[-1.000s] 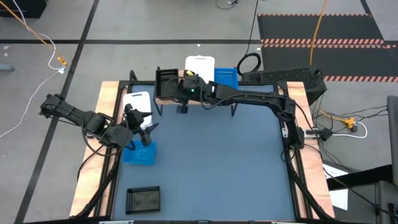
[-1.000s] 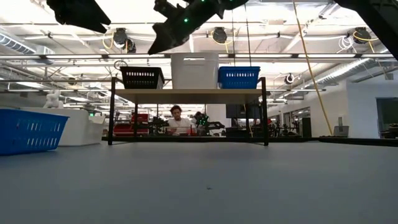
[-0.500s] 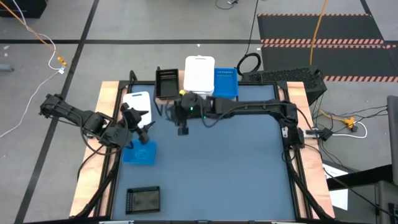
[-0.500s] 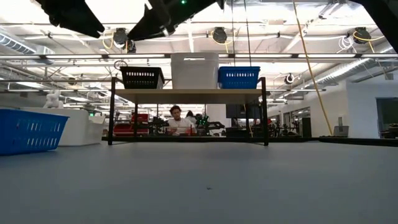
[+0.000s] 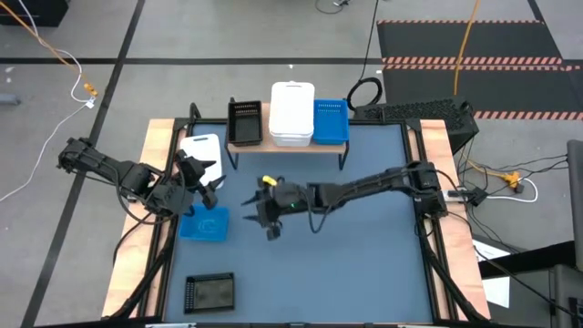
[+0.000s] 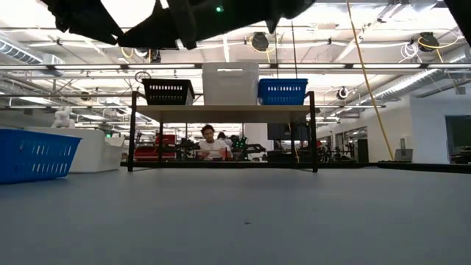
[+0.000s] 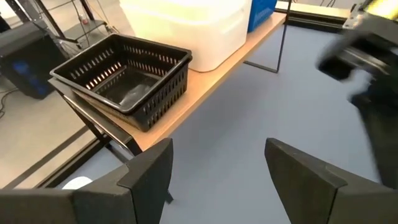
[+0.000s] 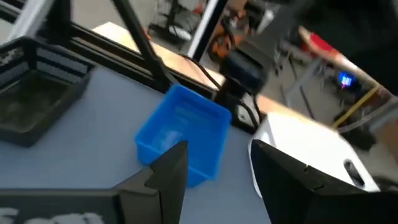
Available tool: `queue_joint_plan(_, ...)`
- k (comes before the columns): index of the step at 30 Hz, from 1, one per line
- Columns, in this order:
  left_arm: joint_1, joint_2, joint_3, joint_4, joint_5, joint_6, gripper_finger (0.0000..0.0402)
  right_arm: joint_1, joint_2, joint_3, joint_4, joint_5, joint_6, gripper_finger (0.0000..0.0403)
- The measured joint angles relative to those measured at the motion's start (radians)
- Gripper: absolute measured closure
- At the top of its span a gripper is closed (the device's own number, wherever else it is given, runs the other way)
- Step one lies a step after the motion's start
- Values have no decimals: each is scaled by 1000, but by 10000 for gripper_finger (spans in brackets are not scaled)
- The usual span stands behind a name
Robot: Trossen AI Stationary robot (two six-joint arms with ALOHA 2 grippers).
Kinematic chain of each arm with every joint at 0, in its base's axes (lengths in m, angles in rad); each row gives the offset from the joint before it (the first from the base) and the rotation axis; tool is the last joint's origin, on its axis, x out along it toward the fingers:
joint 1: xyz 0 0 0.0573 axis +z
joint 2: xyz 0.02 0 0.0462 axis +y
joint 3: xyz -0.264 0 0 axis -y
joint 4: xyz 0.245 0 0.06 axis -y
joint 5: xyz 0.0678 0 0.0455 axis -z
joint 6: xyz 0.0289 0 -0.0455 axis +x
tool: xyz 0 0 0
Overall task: Stack baskets on shelf by color
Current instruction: Stack the blue bin on top of the other blue bins on the shelf
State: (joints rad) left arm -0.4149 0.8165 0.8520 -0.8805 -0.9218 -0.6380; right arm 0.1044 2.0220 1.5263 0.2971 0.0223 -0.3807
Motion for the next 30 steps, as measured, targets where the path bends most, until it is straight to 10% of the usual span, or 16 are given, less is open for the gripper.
queue_joint_plan(11, -2, 25, 0, 22, 6, -53, 144, 66, 0, -220, 470, 73, 242, 232)
queue_joint_plan(30, 38, 56, 0, 152, 57, 161, 144, 103, 85, -30, 74, 138, 393, 232)
